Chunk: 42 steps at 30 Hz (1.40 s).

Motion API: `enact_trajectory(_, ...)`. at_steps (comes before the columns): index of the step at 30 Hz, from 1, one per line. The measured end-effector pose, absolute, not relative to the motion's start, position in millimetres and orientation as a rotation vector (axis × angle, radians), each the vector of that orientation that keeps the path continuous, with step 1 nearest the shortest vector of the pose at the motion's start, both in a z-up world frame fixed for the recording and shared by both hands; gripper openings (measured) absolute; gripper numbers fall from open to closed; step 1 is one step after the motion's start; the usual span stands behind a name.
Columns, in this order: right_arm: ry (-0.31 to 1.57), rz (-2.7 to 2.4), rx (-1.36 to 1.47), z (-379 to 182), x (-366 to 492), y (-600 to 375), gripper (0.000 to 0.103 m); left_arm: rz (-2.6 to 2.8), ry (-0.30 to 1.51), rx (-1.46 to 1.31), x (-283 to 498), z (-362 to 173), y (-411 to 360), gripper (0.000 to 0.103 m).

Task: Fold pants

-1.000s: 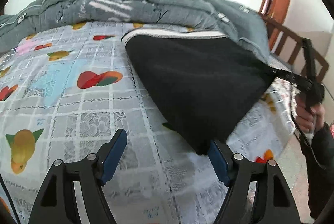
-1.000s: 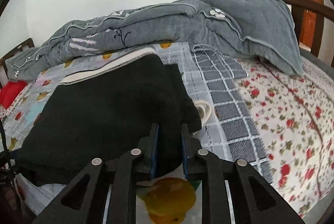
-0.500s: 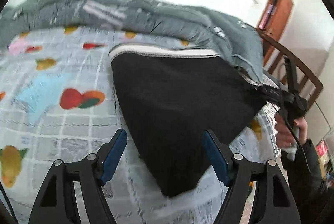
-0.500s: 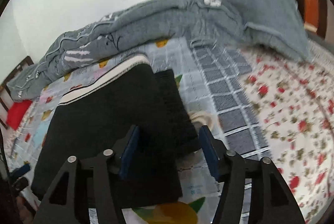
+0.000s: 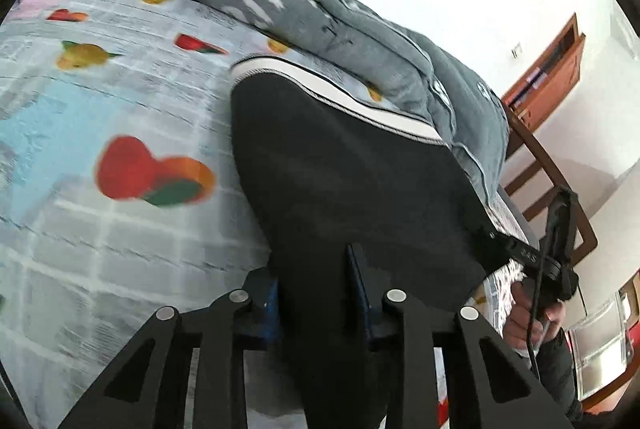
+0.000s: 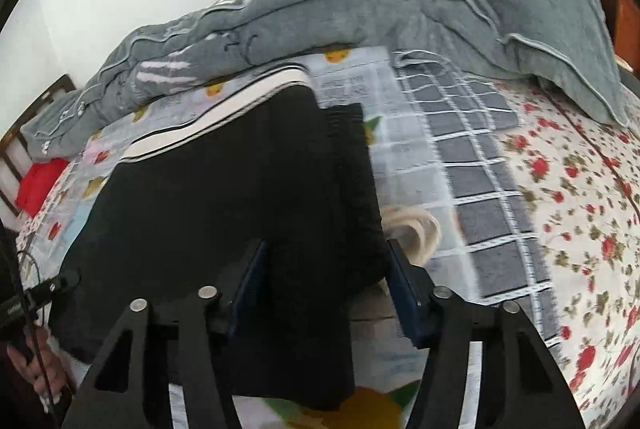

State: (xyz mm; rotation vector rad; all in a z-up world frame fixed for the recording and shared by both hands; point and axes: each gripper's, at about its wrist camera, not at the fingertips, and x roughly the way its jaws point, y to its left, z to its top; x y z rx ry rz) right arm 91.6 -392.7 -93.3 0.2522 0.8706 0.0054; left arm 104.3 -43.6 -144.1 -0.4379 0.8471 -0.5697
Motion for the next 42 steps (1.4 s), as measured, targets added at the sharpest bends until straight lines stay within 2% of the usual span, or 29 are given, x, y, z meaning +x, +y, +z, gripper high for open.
enact_trajectory(2,0.87,0.029,0.252,-90,96,-378,0.051,-0.559,0.836,-0.448,110,-142,-26,0.025)
enact_trajectory(7,0.875,0.109,0.23,-85,113,-321,0.047,-0.464,0.794,-0.385,115,-129,28,0.025)
enact_trajectory(12,0.877,0.209,0.231,-90,135,-257,0.047,-0.343,0.793,-0.39,124,-120,97,0.025)
enact_trajectory(14,0.874,0.217,0.221,-92,141,-237,0.051,-0.318,0.805,-0.393,127,-121,113,0.025)
enact_trajectory(17,0.87,0.225,0.18,-87,137,-228,0.054,-0.284,0.829,-0.381,126,-126,128,0.035)
enact_trajectory(18,0.86,0.222,0.174,-84,133,-232,0.054,-0.264,0.831,-0.358,125,-128,131,0.041)
enact_trajectory(19,0.849,0.212,0.167,-80,128,-237,0.054,-0.257,0.829,-0.342,125,-128,131,0.055)
enact_trajectory(20,0.835,0.203,0.168,-75,125,-243,0.054,-0.252,0.821,-0.335,124,-129,133,0.062)
enact_trajectory(25,0.78,0.187,0.166,-53,139,-253,0.054,-0.259,0.808,-0.359,121,-134,139,0.064)
enact_trajectory(29,0.819,0.196,0.227,-62,185,-239,0.054,-0.244,0.81,-0.345,121,-131,142,0.064)
enact_trajectory(30,0.863,0.187,0.231,-70,199,-234,0.052,-0.237,0.805,-0.335,122,-128,144,0.064)
enact_trajectory(32,0.939,0.203,0.237,-87,220,-224,0.027,-0.234,0.794,-0.333,121,-124,147,0.064)
enact_trajectory(33,0.94,0.194,0.225,-91,223,-220,0.025,-0.229,0.786,-0.335,122,-122,149,0.064)
enact_trajectory(35,0.888,0.201,0.166,-85,216,-215,0.01,-0.223,0.779,-0.344,123,-119,152,0.064)
enact_trajectory(39,0.752,0.232,0.228,-60,174,-235,0.009,-0.203,0.752,-0.336,129,-113,153,0.064)
enact_trajectory(42,0.781,0.163,0.24,-76,158,-248,0.009,-0.217,0.741,-0.328,132,-110,147,0.064)
